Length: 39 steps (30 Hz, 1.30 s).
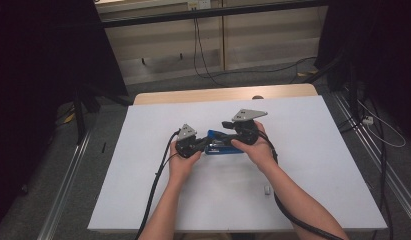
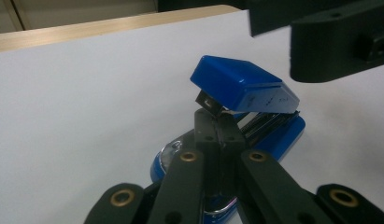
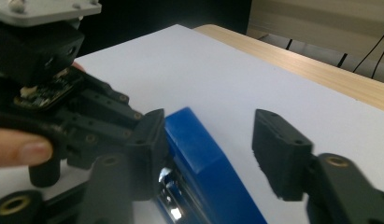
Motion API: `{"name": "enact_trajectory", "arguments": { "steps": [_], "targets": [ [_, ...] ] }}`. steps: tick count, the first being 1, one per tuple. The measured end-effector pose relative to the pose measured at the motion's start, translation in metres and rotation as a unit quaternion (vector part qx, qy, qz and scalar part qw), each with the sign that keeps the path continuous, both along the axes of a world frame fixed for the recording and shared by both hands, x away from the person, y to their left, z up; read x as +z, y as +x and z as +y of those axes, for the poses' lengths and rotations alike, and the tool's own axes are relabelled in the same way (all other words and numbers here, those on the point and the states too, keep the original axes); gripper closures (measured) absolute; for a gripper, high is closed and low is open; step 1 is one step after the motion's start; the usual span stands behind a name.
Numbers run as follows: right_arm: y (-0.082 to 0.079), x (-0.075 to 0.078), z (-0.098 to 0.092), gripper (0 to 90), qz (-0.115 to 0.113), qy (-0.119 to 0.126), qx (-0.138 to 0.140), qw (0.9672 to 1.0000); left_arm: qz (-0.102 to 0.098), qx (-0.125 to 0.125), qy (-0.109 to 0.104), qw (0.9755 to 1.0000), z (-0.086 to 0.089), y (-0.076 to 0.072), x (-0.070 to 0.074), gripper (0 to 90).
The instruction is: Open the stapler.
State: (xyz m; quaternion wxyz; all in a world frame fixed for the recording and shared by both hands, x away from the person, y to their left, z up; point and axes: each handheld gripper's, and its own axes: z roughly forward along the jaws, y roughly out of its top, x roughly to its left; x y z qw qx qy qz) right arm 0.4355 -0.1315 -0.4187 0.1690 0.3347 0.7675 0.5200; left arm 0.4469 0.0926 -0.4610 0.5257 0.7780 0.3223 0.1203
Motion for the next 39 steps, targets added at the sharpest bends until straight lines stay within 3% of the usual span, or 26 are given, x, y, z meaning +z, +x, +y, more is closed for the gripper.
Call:
{"name": "enact_trajectory", "arguments": {
  "steps": [6,7,9,10,14,19,34,39],
  "targets": [
    [-0.019,-0.011,-0.004,77.4,-0.009,-0.026,-0.001,0.9996,-0.002,0.0,0.009,1.0,-0.004,0.002,0.002,90.0],
    [-0.021,-0.011,-0.004,85.7,-0.003,-0.025,0.001,0.9997,-0.004,0.001,0.009,1.0,-0.004,0.002,0.002,90.0],
    [-0.024,-0.012,-0.003,88.8,0.005,-0.024,0.005,0.9997,-0.007,0.0,0.011,0.9999,-0.005,0.002,0.004,90.0],
    [-0.026,-0.012,0.0,90.0,0.001,-0.034,0.012,0.9993,-0.006,0.001,0.008,1.0,-0.005,0.002,0.005,90.0],
    [-0.029,-0.013,0.011,90.0,0.007,-0.04,0.024,0.9989,-0.013,0.003,-0.003,0.9999,-0.005,0.001,0.012,90.0],
    [-0.028,-0.019,0.024,90.0,0.01,-0.054,0.02,0.9983,-0.02,0.001,-0.001,0.9998,-0.007,0.0,0.015,89.5],
    [-0.018,-0.034,0.031,90.0,0.007,-0.059,-0.034,0.9977,-0.025,0.005,-0.004,0.9997,-0.009,-0.002,0.018,88.8],
    [-0.014,-0.035,0.031,90.0,0.009,-0.047,-0.048,0.9977,-0.026,0.005,0.0,0.9996,-0.009,-0.002,0.018,88.7]
  ]
}}
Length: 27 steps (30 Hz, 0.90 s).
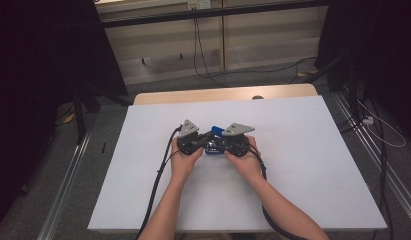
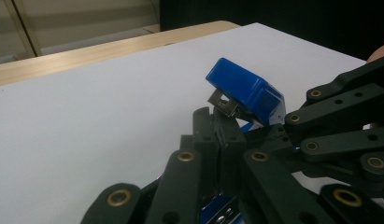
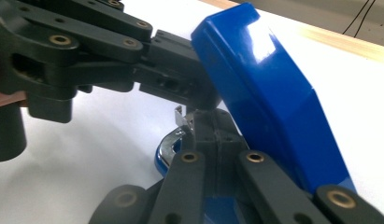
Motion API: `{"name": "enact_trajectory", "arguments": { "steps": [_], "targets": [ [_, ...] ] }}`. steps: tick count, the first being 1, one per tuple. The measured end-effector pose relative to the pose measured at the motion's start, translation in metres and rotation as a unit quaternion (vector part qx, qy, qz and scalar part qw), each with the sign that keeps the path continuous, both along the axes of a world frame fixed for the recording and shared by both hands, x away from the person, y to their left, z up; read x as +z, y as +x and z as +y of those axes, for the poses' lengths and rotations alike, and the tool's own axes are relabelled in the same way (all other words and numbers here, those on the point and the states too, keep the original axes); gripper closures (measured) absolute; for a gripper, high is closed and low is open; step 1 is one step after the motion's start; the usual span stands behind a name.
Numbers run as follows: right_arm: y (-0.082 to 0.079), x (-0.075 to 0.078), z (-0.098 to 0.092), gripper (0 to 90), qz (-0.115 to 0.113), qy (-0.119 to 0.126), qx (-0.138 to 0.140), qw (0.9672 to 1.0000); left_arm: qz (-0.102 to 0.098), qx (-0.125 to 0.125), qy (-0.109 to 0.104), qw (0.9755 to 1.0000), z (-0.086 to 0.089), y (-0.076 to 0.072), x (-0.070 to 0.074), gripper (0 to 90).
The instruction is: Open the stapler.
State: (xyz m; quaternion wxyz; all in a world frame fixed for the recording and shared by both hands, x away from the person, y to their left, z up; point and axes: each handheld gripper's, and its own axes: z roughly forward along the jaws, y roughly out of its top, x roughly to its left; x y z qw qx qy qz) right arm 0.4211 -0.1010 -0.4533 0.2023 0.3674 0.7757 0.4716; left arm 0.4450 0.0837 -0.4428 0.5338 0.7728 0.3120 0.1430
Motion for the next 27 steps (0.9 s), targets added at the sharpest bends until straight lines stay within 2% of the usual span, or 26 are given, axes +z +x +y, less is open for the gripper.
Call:
{"name": "enact_trajectory", "arguments": {
  "steps": [9,12,14,16,19,22,27],
  "targets": [
    [0.0,-0.002,0.0,90.0,0.0,0.002,-0.011,0.9999,0.004,0.012,0.001,0.9999,0.005,0.001,0.001,83.2],
    [0.0,-0.002,0.0,90.0,-0.001,0.0,-0.012,0.9999,0.003,0.011,0.009,0.9999,0.008,0.001,0.003,83.1],
    [-0.001,-0.003,-0.001,90.0,0.0,0.001,-0.01,0.9999,0.004,0.011,0.007,0.9999,0.01,0.001,0.003,83.1],
    [-0.001,-0.003,-0.001,90.0,0.0,0.006,-0.013,0.9999,0.006,0.017,0.012,0.9998,0.013,0.001,0.002,83.1],
    [-0.001,-0.003,-0.002,90.0,-0.002,0.01,-0.016,0.9998,0.018,0.027,0.009,0.9994,0.016,0.002,-0.003,83.0],
    [-0.001,-0.002,-0.002,90.0,-0.005,0.011,-0.018,0.9998,0.024,0.023,0.008,0.9994,0.015,0.002,-0.007,83.3],
    [-0.001,-0.001,-0.003,90.0,-0.004,0.014,-0.019,0.9997,0.022,0.018,0.011,0.9995,0.012,0.002,-0.009,84.9]
  ]
}}
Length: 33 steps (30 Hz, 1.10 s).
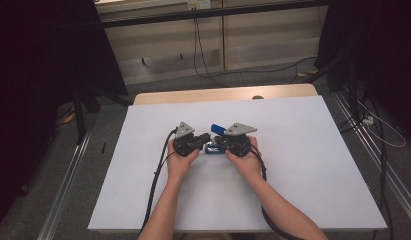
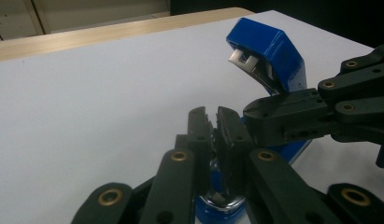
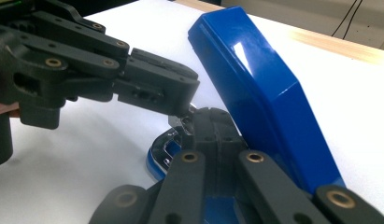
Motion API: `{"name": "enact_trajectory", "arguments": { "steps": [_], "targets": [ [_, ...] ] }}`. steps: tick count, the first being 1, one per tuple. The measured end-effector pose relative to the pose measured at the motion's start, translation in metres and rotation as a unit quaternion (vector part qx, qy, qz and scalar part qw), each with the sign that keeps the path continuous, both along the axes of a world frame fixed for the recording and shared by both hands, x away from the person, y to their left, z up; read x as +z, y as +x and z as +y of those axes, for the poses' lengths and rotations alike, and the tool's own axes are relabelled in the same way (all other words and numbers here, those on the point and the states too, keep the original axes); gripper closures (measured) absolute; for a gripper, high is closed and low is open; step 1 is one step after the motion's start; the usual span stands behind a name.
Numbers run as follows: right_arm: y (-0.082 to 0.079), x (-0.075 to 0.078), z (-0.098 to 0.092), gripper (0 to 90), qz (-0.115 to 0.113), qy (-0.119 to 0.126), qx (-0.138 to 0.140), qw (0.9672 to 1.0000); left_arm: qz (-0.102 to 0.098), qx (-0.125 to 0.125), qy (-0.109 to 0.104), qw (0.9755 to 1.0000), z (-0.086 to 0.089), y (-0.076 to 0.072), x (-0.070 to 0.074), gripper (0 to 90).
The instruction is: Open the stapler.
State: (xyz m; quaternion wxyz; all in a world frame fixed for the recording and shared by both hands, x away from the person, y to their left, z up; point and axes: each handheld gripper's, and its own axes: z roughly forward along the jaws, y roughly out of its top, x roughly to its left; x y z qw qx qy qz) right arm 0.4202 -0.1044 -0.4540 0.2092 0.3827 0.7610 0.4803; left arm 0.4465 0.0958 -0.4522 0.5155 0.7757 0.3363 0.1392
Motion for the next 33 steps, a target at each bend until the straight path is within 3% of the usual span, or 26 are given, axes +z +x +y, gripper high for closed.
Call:
{"name": "enact_trajectory", "arguments": {
  "steps": [6,9,13,15,16,33],
  "targets": [
    [-0.001,0.0,0.001,90.0,0.0,-0.003,0.003,1.0,0.005,-0.007,0.002,1.0,-0.003,0.0,-0.004,87.6],
    [-0.002,0.0,0.004,90.0,-0.001,-0.009,0.002,1.0,0.002,-0.007,0.014,0.9999,-0.003,-0.001,-0.005,88.4],
    [-0.003,0.0,0.005,90.0,-0.009,-0.018,-0.002,0.9998,0.006,-0.004,0.009,0.9999,-0.004,-0.001,-0.005,89.1],
    [-0.003,0.001,0.005,90.0,-0.007,-0.017,-0.004,0.9998,0.004,-0.008,0.027,0.9996,-0.004,-0.001,-0.009,90.0],
    [-0.003,0.002,0.005,90.0,-0.008,-0.018,-0.007,0.9998,0.005,-0.007,0.02,0.9998,-0.004,-0.001,-0.01,90.0],
    [-0.003,0.014,0.005,90.0,-0.015,-0.013,-0.036,0.9992,-0.005,-0.006,0.035,0.9994,-0.007,-0.003,-0.009,90.0]
  ]
}}
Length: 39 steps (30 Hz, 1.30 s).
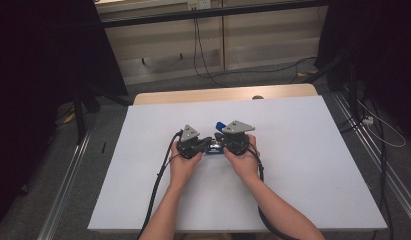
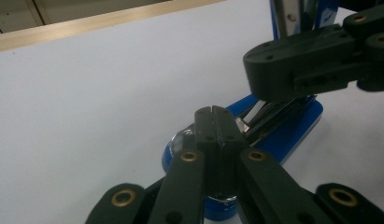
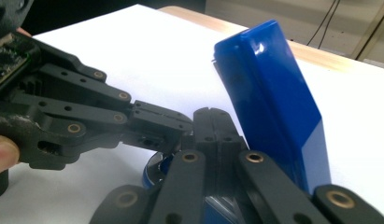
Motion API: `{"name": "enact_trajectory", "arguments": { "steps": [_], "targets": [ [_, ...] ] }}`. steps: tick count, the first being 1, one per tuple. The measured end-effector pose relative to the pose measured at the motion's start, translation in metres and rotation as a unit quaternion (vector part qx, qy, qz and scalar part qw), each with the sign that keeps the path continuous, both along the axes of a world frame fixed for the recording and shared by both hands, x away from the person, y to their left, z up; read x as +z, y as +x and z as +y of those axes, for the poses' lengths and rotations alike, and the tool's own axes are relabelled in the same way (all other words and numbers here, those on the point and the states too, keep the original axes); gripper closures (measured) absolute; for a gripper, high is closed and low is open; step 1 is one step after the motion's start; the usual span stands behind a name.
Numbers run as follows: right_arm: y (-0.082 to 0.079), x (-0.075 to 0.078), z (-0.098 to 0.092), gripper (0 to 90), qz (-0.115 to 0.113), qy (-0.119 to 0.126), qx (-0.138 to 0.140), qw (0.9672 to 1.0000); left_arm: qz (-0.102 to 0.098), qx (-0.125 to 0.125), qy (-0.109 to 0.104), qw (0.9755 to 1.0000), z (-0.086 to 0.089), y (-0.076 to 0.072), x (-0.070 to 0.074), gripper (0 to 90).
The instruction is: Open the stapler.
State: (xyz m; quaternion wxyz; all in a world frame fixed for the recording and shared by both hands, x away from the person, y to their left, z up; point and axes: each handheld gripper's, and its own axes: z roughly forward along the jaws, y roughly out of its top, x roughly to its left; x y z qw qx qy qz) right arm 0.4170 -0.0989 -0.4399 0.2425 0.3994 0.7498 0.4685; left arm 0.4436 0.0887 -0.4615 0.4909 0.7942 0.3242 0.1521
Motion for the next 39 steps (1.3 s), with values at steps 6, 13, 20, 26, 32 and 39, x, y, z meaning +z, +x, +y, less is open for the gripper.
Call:
{"name": "enact_trajectory", "arguments": {
  "steps": [6,13,20,26,32,39],
  "targets": [
    [-0.002,0.005,-0.006,90.0,-0.001,-0.007,-0.001,1.0,0.001,0.0,0.0,1.0,0.0,0.0,0.0,90.0],
    [-0.003,0.008,-0.014,90.0,-0.003,0.0,-0.011,0.9999,-0.002,0.0,0.001,1.0,0.0,0.0,0.0,90.0],
    [-0.005,0.012,-0.018,90.0,-0.009,-0.027,-0.016,0.9995,0.0,-0.001,0.001,1.0,0.0,0.0,0.0,90.0],
    [-0.006,0.015,-0.024,90.0,-0.005,-0.017,-0.027,0.9995,-0.002,-0.001,0.002,1.0,0.0,0.0,0.0,90.0],
    [-0.006,0.017,-0.027,90.0,0.0,-0.024,-0.033,0.9992,-0.002,-0.002,0.002,1.0,0.0,0.0,0.0,90.0],
    [-0.008,0.016,-0.032,90.0,0.0,-0.024,-0.042,0.9988,-0.003,-0.002,0.002,1.0,0.0,0.0,0.0,90.0]
  ]
}}
